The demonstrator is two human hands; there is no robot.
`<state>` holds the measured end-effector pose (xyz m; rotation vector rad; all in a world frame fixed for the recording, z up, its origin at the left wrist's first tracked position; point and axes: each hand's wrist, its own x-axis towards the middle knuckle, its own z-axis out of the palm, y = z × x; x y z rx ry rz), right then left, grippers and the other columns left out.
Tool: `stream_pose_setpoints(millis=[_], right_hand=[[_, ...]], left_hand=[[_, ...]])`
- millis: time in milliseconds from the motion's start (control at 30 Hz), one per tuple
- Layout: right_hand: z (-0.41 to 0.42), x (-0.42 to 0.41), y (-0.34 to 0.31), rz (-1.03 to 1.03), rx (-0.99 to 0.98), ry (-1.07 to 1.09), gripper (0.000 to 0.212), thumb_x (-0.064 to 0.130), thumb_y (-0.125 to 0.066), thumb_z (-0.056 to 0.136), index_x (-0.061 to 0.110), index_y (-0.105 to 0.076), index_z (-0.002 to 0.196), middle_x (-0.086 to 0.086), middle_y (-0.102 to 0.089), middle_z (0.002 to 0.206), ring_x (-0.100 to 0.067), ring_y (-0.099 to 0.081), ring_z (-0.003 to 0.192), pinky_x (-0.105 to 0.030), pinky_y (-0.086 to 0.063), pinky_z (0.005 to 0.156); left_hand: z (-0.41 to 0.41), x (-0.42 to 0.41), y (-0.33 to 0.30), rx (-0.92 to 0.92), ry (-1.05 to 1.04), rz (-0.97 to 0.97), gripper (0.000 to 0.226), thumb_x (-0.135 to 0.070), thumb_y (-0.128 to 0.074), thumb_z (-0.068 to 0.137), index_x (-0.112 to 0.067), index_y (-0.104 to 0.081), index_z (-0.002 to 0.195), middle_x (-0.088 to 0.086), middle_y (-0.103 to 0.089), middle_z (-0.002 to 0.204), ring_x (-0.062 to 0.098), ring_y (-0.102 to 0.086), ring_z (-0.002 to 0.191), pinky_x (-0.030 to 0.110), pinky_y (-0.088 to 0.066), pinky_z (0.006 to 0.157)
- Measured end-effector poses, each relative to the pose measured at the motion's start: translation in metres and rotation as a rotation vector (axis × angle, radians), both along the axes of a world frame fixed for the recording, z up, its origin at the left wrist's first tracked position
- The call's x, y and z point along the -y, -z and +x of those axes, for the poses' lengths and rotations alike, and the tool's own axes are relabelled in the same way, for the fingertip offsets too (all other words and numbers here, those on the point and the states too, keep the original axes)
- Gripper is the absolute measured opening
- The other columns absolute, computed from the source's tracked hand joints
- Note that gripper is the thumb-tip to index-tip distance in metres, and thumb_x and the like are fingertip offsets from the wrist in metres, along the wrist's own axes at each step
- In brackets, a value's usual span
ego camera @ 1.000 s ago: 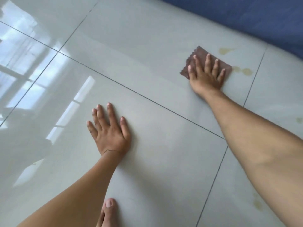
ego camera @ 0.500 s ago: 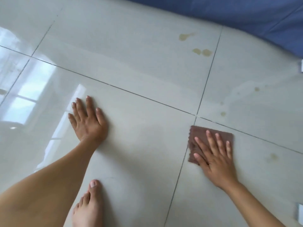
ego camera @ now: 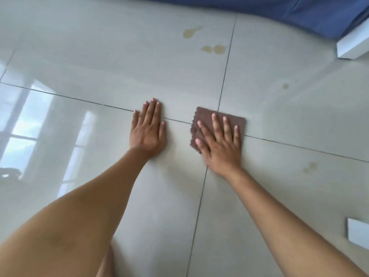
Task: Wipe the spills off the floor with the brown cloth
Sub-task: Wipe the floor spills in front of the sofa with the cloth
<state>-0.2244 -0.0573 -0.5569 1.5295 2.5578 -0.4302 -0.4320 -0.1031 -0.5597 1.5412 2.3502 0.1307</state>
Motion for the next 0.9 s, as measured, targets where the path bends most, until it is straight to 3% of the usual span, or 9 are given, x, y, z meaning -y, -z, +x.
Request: stream_pose_setpoints(millis=[100, 233, 367, 533, 633, 767, 900], right_hand=[[0.053, 0.057, 0.001, -0.019, 0.024, -0.085, 0.054, 0.059, -0.016, 0.095, 0.041, -0.028, 0.145, 0.0, -0.031, 0.157, -0.026, -0.025, 0.145, -0.05, -0.014, 0.116], [0.15, 0.07, 0.0, -0.046, 0.089, 0.123, 0.056, 0.063, -0.009, 0.094, 0.046, -0.013, 0.148, -0.001, -0.029, 0.157, -0.025, -0.02, 0.144, -0.047, -0.008, 0.117], [0.208, 0.011, -0.003, -0.043, 0.154, 0.464, 0.073, 0.071, -0.001, 0.085, 0.039, -0.017, 0.15, -0.002, -0.014, 0.162, -0.027, -0.009, 0.148, -0.048, -0.001, 0.117], [0.178, -0.099, -0.004, -0.091, 0.109, 0.752, 0.059, 0.06, -0.013, 0.094, 0.044, 0.0, 0.149, 0.001, 0.013, 0.162, -0.027, 0.012, 0.149, -0.054, 0.007, 0.119], [0.116, -0.134, -0.002, -0.107, 0.062, 0.653, 0.059, 0.058, -0.014, 0.095, 0.042, 0.0, 0.15, -0.001, 0.013, 0.162, -0.029, 0.014, 0.149, -0.053, 0.009, 0.118], [0.026, -0.11, -0.001, -0.048, -0.023, 0.265, 0.056, 0.056, -0.02, 0.096, 0.044, -0.01, 0.149, 0.002, 0.006, 0.163, -0.028, 0.009, 0.15, -0.051, 0.009, 0.119], [0.046, -0.041, 0.002, 0.006, -0.054, -0.172, 0.054, 0.057, -0.028, 0.093, 0.044, -0.029, 0.145, 0.004, -0.019, 0.161, -0.025, -0.014, 0.149, -0.048, -0.005, 0.119]], left_hand=[[0.016, -0.024, 0.001, -0.015, -0.032, -0.001, 0.063, -0.036, -0.02, 0.098, -0.013, -0.008, 0.155, 0.0, -0.003, 0.164, 0.017, -0.001, 0.152, 0.039, 0.003, 0.123], [0.019, -0.025, 0.003, -0.043, -0.045, -0.003, 0.063, -0.039, -0.018, 0.098, -0.013, -0.007, 0.155, 0.001, -0.002, 0.164, 0.016, 0.001, 0.152, 0.04, 0.003, 0.123], [0.022, -0.026, 0.003, -0.069, -0.056, 0.025, 0.066, -0.041, -0.017, 0.096, -0.012, -0.009, 0.155, 0.003, -0.004, 0.164, 0.018, -0.001, 0.152, 0.04, 0.001, 0.123], [0.021, -0.027, 0.007, -0.097, -0.044, 0.05, 0.066, -0.04, -0.019, 0.096, -0.011, -0.012, 0.154, 0.007, -0.009, 0.163, 0.022, -0.005, 0.151, 0.043, -0.003, 0.122], [0.022, -0.028, 0.008, -0.097, -0.051, 0.064, 0.067, -0.041, -0.019, 0.095, -0.01, -0.014, 0.154, 0.008, -0.01, 0.163, 0.023, -0.007, 0.151, 0.044, -0.003, 0.122], [0.022, -0.028, 0.01, -0.108, -0.056, 0.072, 0.069, -0.043, -0.017, 0.093, -0.011, -0.016, 0.154, 0.008, -0.012, 0.163, 0.023, -0.009, 0.151, 0.043, -0.005, 0.122], [0.021, -0.027, 0.007, -0.097, -0.054, 0.067, 0.07, -0.044, -0.017, 0.092, -0.011, -0.017, 0.154, 0.008, -0.014, 0.163, 0.023, -0.01, 0.151, 0.043, -0.005, 0.122]])
